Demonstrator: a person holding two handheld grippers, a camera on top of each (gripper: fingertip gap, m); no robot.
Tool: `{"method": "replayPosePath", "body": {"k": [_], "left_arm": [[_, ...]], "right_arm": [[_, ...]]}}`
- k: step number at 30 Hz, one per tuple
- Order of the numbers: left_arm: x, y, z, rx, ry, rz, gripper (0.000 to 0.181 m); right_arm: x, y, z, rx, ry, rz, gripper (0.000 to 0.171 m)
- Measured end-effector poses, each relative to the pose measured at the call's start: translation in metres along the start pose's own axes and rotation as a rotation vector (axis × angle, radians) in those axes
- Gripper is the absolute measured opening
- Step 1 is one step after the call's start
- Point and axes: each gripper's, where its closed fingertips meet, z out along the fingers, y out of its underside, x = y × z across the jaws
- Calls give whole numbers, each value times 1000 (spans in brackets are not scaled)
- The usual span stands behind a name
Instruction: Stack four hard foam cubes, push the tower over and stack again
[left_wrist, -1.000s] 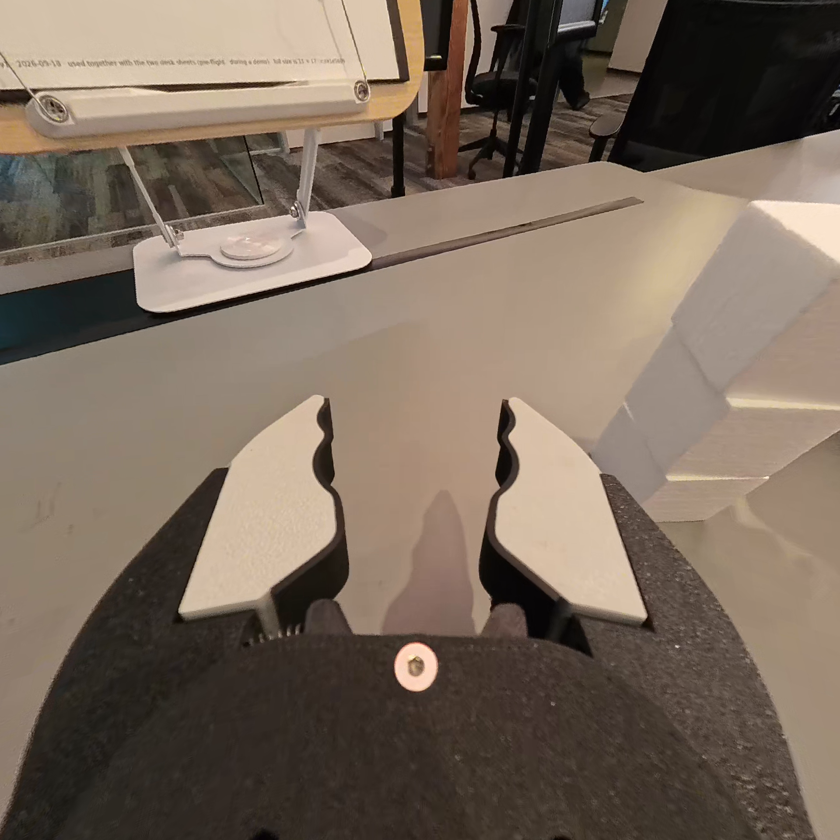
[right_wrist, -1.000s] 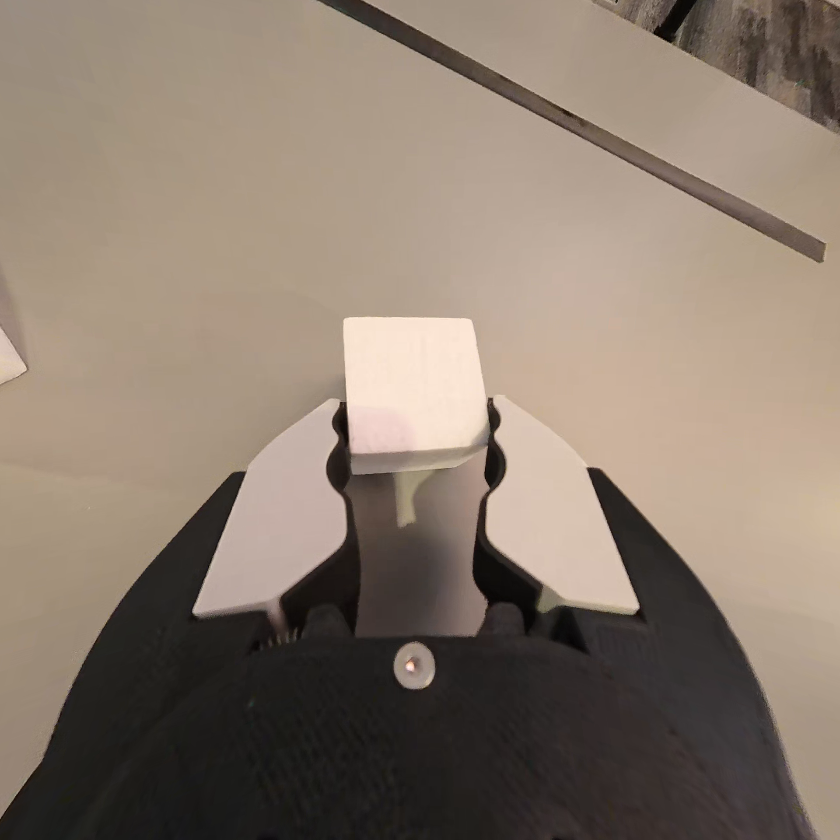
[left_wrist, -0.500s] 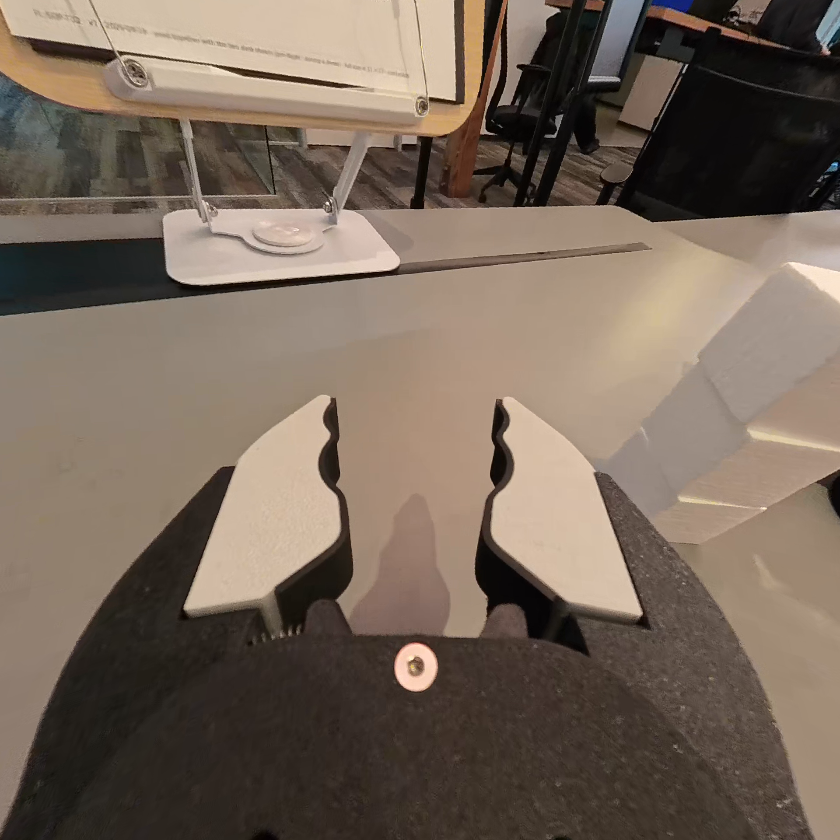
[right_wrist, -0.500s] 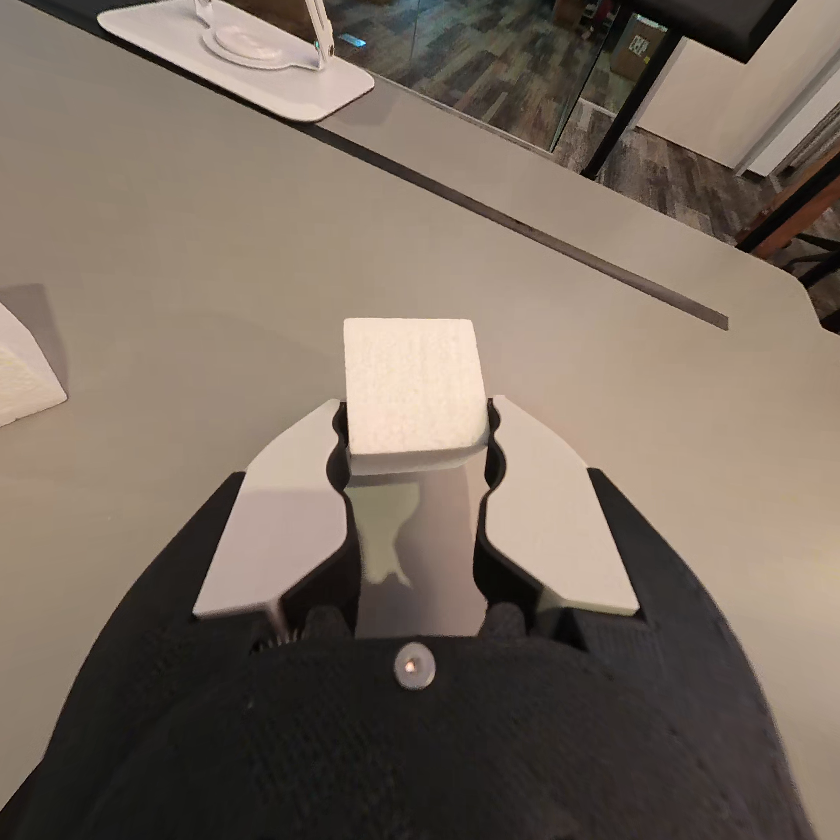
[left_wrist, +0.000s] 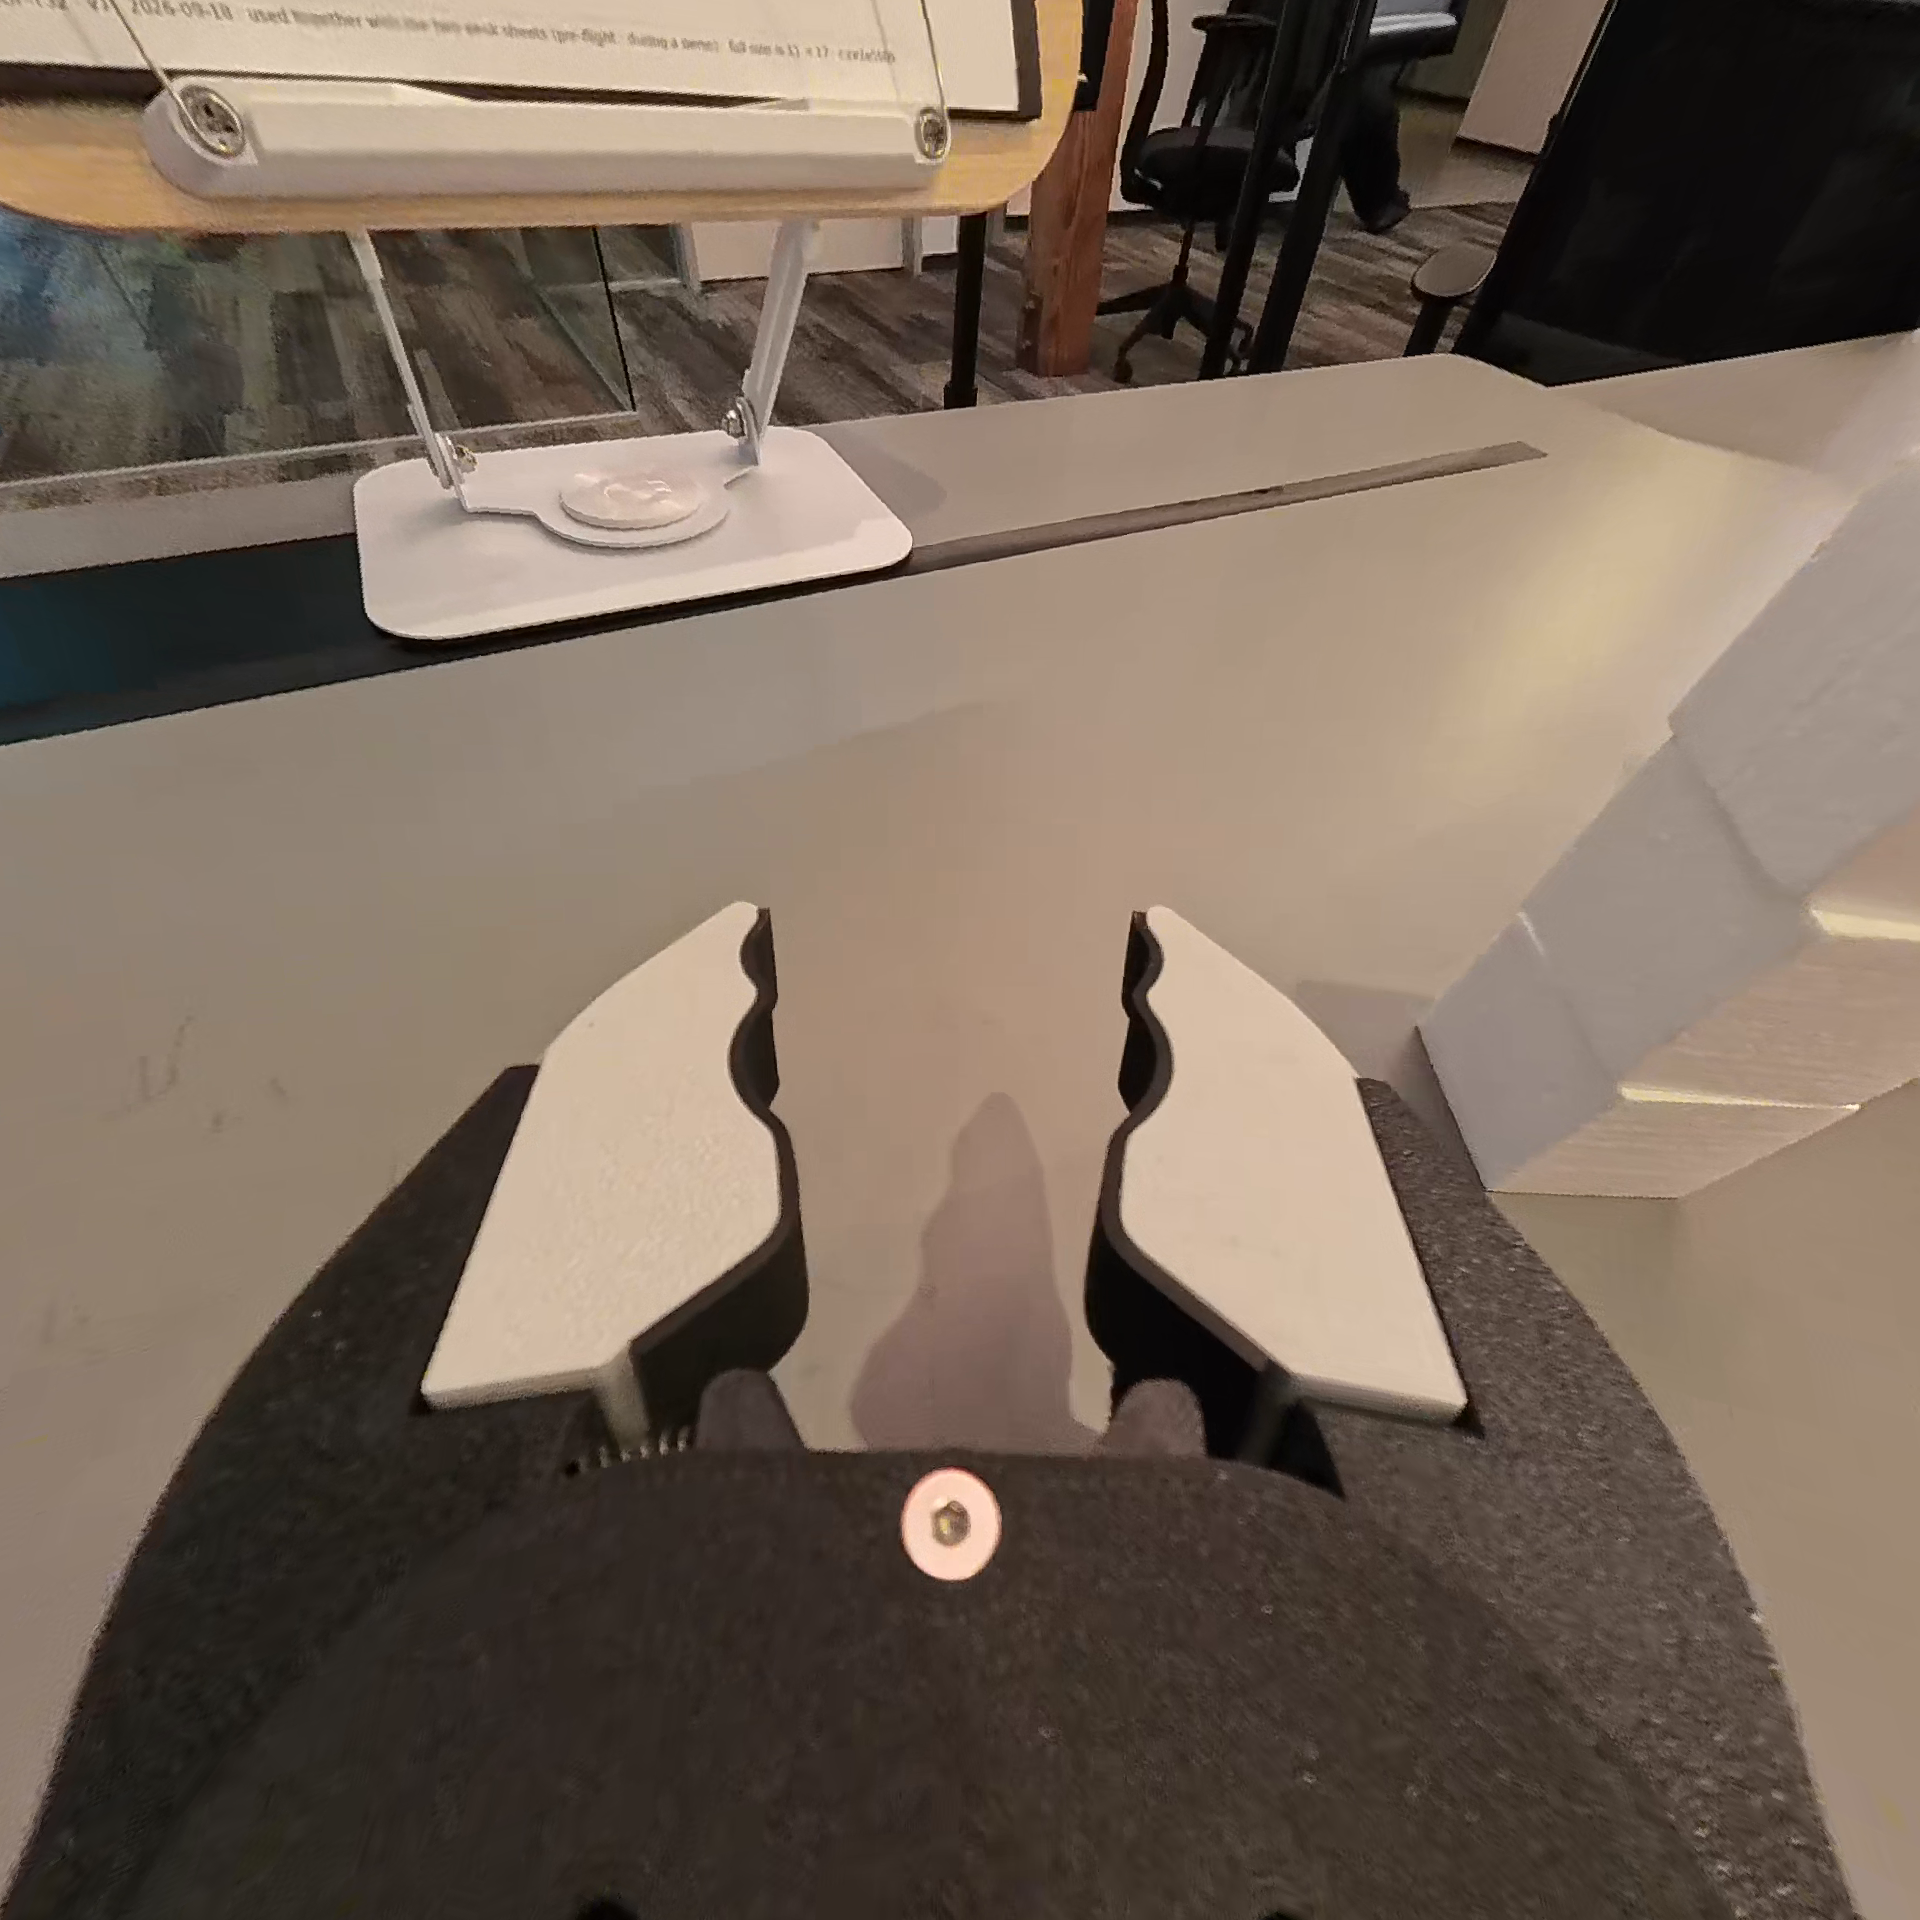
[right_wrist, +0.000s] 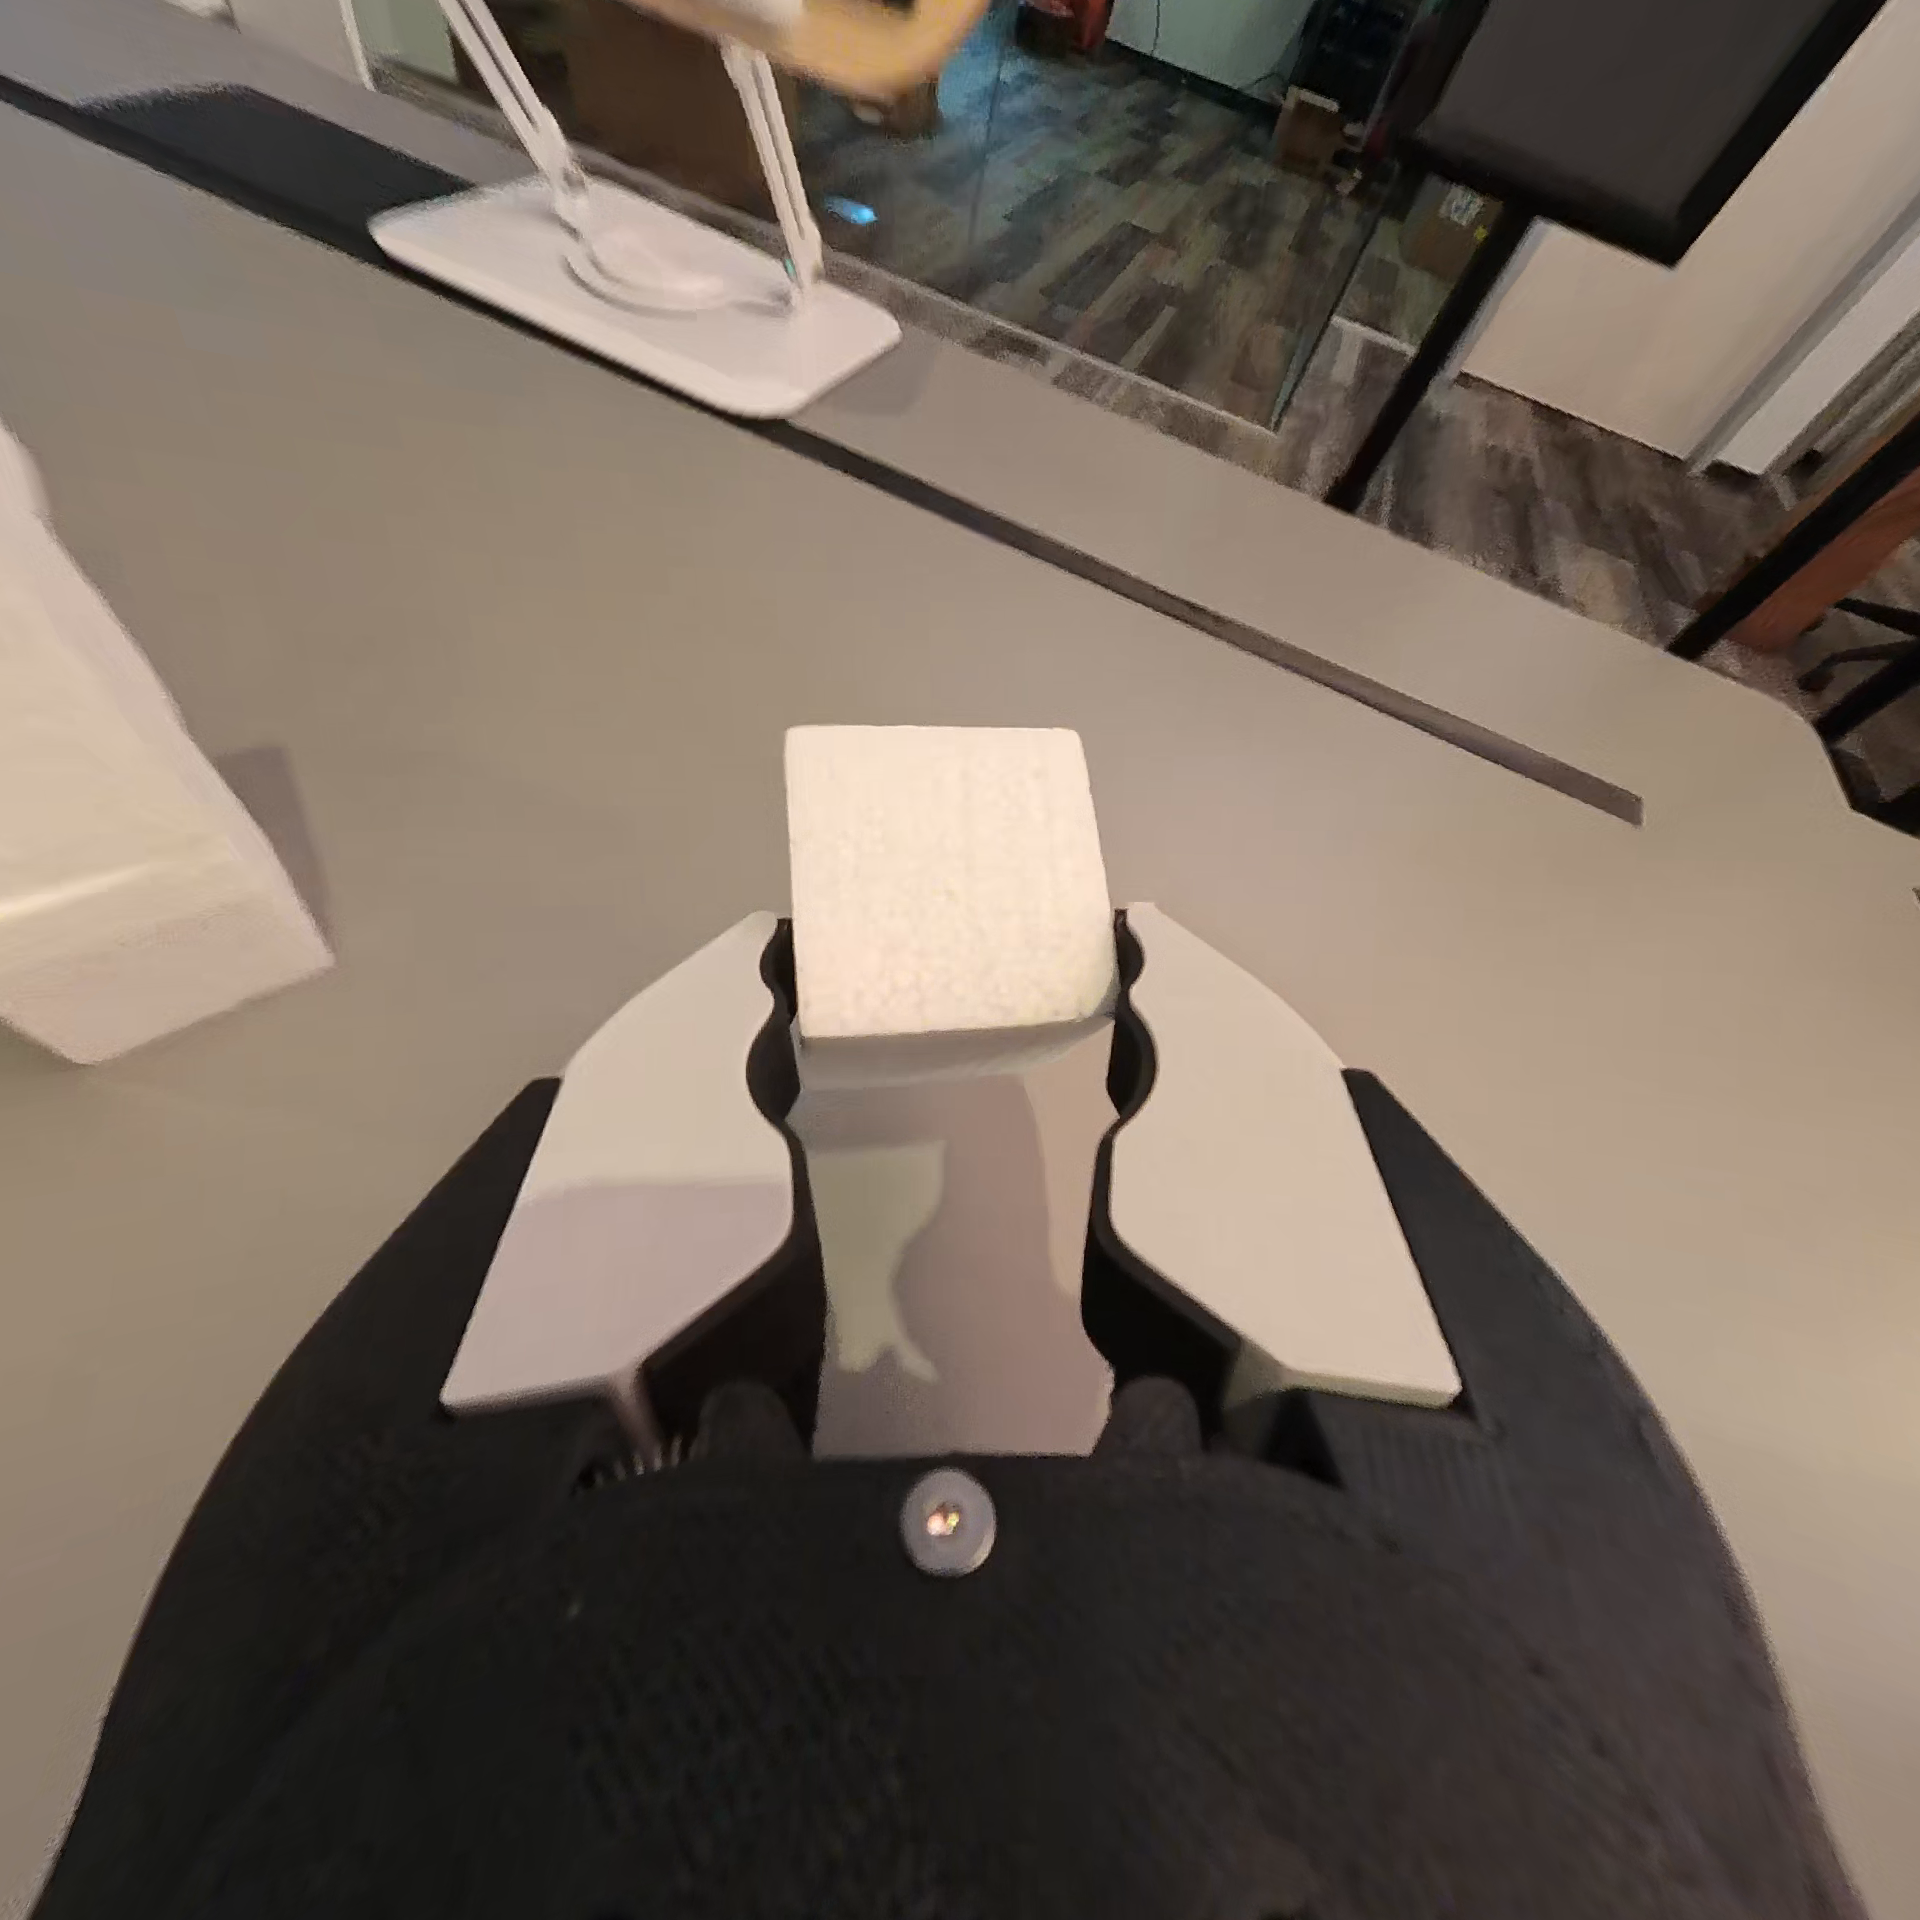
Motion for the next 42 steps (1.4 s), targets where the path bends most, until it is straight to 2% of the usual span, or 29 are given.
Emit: {"method": "replayPosePath", "body": {"k": [6,9,12,16,25,42], "left_arm": [[-2,-6,-3,13,18,-55,63],[-3,-6,-4,19,17,-61,63],[-7,-1,-2,-3,13,-72,62],[-9,-1,-3,-2,27,-116,61],[-10,-3,-4,-1,56,-169,60],[-4,0,-2,-31,69,-142,60]], "right_arm": [[-53,-77,-32,82,-136,76,59],[-90,-115,-48,75,-209,59,59],[-121,-134,-52,12,-270,33,59],[-140,-131,-39,-131,-296,21,59],[-146,-115,-18,-279,-312,-80,59],[-145,-113,-14,-265,-334,-164,59]]}}
